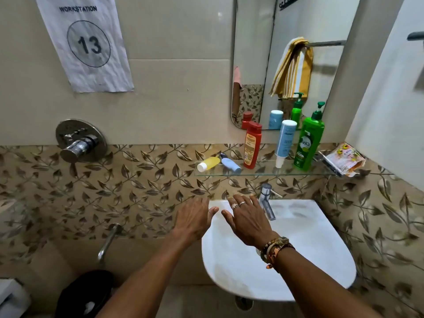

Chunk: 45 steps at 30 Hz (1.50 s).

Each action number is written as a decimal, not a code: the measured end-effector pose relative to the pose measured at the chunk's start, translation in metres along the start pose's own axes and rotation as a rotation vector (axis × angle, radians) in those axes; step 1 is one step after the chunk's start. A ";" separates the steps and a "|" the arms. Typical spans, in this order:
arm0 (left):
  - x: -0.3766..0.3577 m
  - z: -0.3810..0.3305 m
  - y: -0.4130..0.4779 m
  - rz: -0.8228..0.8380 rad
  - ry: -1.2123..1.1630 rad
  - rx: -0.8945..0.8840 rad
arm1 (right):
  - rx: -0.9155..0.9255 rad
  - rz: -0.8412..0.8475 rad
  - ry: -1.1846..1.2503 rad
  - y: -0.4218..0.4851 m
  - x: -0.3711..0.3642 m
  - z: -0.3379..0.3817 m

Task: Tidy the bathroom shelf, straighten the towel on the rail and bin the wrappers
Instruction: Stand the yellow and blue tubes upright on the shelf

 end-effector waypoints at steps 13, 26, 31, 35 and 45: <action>-0.007 0.009 0.054 -0.067 0.040 0.009 | 0.103 -0.108 0.031 0.056 -0.008 -0.013; 0.000 0.011 0.100 -0.110 0.067 0.092 | 0.210 -0.127 0.126 0.109 -0.007 -0.022; 0.006 0.013 0.105 -0.145 0.046 0.115 | 0.233 -0.126 0.153 0.118 -0.012 -0.017; 0.010 0.010 0.116 -0.148 0.047 0.090 | 0.223 -0.168 0.161 0.127 -0.010 -0.018; 0.006 0.020 0.164 -0.111 0.049 0.047 | 0.125 -0.192 0.114 0.150 0.000 -0.027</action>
Point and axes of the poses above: each hand's wrist, its own y-axis towards the middle knuckle, its own x-axis out of the back of the hand, z = x × y, the point moved 9 cm from there along y, towards the middle knuckle
